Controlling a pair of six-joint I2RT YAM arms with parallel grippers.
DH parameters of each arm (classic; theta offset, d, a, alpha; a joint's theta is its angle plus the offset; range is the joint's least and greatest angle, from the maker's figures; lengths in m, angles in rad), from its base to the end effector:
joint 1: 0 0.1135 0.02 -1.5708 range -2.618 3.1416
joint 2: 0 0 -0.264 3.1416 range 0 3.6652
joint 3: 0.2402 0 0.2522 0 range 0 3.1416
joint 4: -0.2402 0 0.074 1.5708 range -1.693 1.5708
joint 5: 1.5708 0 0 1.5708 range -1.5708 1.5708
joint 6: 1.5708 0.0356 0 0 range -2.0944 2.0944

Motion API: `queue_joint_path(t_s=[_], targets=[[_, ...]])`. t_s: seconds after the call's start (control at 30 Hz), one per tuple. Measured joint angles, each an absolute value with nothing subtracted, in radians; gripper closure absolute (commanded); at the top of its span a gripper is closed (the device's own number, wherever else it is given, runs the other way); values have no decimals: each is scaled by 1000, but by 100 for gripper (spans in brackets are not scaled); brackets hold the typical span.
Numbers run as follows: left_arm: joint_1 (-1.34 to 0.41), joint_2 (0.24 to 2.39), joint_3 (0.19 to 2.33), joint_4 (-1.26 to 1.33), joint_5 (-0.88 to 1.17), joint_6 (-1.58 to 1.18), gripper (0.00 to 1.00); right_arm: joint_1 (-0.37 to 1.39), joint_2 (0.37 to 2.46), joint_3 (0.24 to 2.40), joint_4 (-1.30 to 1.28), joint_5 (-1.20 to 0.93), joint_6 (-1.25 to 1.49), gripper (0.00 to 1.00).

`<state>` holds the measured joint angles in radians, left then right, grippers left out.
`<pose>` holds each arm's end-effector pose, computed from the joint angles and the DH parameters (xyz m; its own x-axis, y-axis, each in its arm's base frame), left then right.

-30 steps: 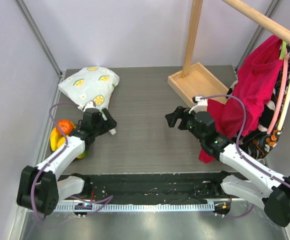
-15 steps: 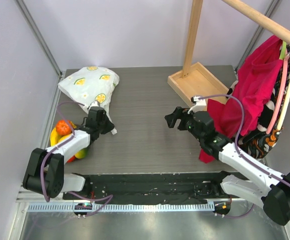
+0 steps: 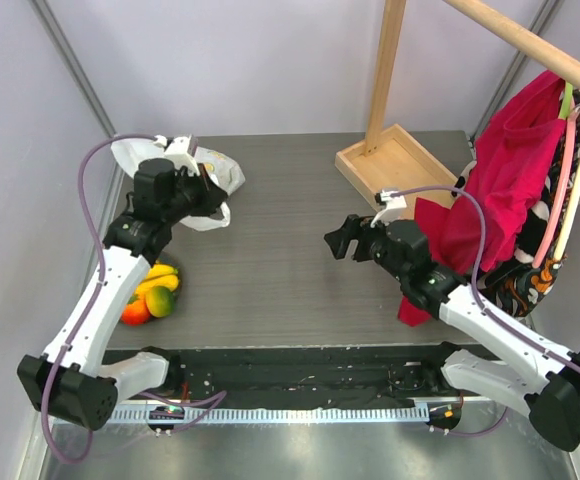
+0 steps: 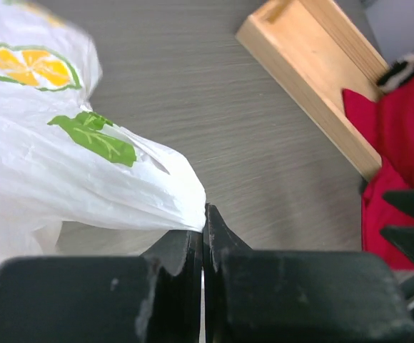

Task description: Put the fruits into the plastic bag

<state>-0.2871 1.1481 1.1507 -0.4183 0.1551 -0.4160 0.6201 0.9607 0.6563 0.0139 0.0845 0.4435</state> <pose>0.2443 -0.0779 0.3708 -0.5221 -0.2621 -0.8116 0.2234 0.8763 -0.4267 0.1851 0.1285 0.2823 -0.4308 0.2178 -0.8758 -0.3635 0.8463 0.3893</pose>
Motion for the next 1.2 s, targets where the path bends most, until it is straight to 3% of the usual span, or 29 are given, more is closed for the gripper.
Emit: queue_joint_path(t_s=[0.27,0.67,1.03,1.2], targets=[[-279,1073,1216,-485,307,-235,100,781,1065,792,12,120,434,16],[-266,1097,1370,-455,503,-261,100,1027,1144,919,-36,326,432,15],[-266,1118,1339,-317,696,-364,100,1061,1153,960,-46,505,399,12],[-266,1129,1301,-276,740,-389,100,1065,1252,1026,10,556,324,10]])
